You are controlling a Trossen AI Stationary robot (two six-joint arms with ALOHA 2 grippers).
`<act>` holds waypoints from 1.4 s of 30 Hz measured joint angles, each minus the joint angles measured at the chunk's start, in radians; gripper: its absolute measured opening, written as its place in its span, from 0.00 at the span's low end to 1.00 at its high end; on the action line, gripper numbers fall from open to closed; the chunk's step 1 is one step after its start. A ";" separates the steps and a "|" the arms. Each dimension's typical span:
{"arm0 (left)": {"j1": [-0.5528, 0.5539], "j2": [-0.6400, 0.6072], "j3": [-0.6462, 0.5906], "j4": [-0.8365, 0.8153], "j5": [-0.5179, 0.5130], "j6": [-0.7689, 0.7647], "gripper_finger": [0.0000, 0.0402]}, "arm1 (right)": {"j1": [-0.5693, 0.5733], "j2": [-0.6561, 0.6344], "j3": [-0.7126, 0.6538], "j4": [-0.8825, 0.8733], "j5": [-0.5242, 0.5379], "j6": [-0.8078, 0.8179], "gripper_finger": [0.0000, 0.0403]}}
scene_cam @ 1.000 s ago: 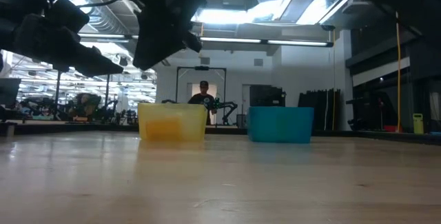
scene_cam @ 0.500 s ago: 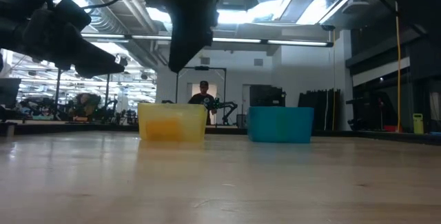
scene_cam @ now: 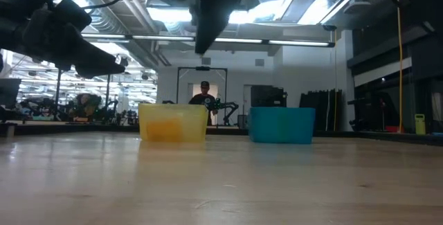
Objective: Pick and place medicine bottles into bin by pill shape (circle, oval)
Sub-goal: Return to Home Position
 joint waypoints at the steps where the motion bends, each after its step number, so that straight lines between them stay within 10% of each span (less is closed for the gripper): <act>1: 0.000 0.000 0.000 0.000 0.000 0.000 0.64 | 0.001 -0.011 0.000 -0.001 0.001 -0.003 0.19; 18: 0.000 0.000 0.000 -0.004 0.000 0.000 0.63 | 0.018 -0.149 -0.058 -0.089 -0.001 -0.020 0.19; 31: 0.000 0.000 0.000 -0.004 0.000 0.000 0.63 | 0.019 -0.652 -0.924 0.577 -0.022 0.073 0.19; 42: 0.000 0.000 0.000 -0.004 0.000 0.000 0.63 | -0.055 -1.179 -1.439 0.666 -0.018 0.164 0.19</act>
